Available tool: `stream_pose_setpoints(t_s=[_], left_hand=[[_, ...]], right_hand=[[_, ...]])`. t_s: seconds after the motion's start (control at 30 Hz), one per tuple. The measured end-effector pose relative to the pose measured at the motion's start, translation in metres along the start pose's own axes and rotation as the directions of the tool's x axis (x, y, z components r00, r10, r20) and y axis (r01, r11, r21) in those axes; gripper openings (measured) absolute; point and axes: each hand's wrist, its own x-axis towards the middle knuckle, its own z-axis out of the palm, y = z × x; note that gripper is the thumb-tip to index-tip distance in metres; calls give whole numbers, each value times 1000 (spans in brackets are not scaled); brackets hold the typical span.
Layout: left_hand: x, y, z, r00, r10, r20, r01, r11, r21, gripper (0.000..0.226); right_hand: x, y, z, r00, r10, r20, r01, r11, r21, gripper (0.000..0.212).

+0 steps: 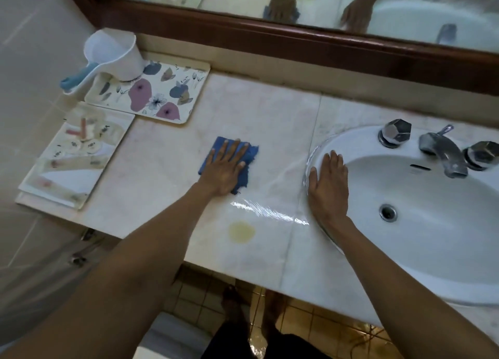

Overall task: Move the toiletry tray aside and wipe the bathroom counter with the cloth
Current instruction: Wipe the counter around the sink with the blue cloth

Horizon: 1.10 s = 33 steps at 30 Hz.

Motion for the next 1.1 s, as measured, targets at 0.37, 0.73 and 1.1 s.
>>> stream_pose_setpoints(t_s=[0.37, 0.73, 1.1], left_hand=[[-163, -58, 20, 999, -20, -40, 18, 999, -29, 56], [-135, -86, 19, 915, -362, -175, 343, 930, -134, 57], [-145, -184, -11, 890, -416, -186, 415, 909, -46, 61]], right_hand=[[-10, -60, 3, 985, -167, 40, 170, 983, -72, 53], [-28, -154, 61, 928, -228, 294, 242, 970, -10, 58], [-31, -207, 96, 961, -156, 229, 178, 981, -78, 61]])
